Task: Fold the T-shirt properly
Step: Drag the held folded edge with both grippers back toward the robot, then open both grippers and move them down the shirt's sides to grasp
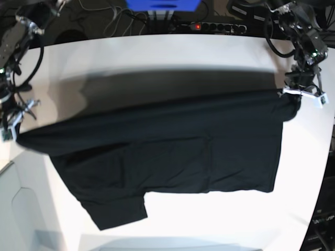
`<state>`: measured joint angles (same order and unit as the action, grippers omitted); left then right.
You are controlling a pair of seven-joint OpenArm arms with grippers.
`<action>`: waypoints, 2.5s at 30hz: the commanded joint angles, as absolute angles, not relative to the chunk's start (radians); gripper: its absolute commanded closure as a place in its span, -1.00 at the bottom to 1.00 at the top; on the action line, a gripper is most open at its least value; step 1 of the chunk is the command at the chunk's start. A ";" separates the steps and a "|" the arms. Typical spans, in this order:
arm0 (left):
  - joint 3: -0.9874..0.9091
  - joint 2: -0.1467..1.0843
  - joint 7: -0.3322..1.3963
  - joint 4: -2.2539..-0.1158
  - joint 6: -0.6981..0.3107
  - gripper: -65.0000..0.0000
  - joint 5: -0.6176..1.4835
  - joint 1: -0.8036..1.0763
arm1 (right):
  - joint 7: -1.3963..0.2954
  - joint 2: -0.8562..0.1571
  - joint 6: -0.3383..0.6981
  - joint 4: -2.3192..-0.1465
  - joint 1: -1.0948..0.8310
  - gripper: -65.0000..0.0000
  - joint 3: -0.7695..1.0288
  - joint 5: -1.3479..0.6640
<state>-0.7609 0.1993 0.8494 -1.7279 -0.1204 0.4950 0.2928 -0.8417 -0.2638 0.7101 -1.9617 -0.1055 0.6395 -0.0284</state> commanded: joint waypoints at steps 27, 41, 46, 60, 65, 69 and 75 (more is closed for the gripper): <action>-0.774 0.156 0.806 -1.733 -0.105 1.00 0.470 0.509 | -0.829 -0.254 0.698 -1.854 -0.386 1.00 0.723 -0.001; -0.774 0.151 0.817 -1.733 -0.105 1.00 0.470 0.529 | -0.828 -0.231 0.698 -1.797 -0.483 1.00 0.661 0.001; -0.774 0.151 0.817 -1.733 -0.105 1.00 0.470 0.533 | -0.828 -0.232 0.698 -1.791 -0.479 1.00 0.661 0.001; -0.774 0.151 0.819 -1.817 -0.105 0.01 0.469 0.570 | -0.828 -0.234 0.698 -1.854 -0.456 -0.04 0.694 0.002; -0.774 0.151 0.819 -1.867 -0.105 -0.32 0.470 0.570 | -0.829 -0.232 0.698 -1.886 -0.390 -0.04 0.723 0.002; -0.776 0.151 0.817 -1.926 -0.104 -0.34 0.469 0.567 | -0.840 -0.239 0.698 -1.888 -0.325 -0.04 0.723 0.004; -0.776 0.151 0.817 -1.960 -0.099 -0.34 0.466 0.556 | -0.829 -0.196 0.698 -1.885 -0.300 -0.05 0.717 0.136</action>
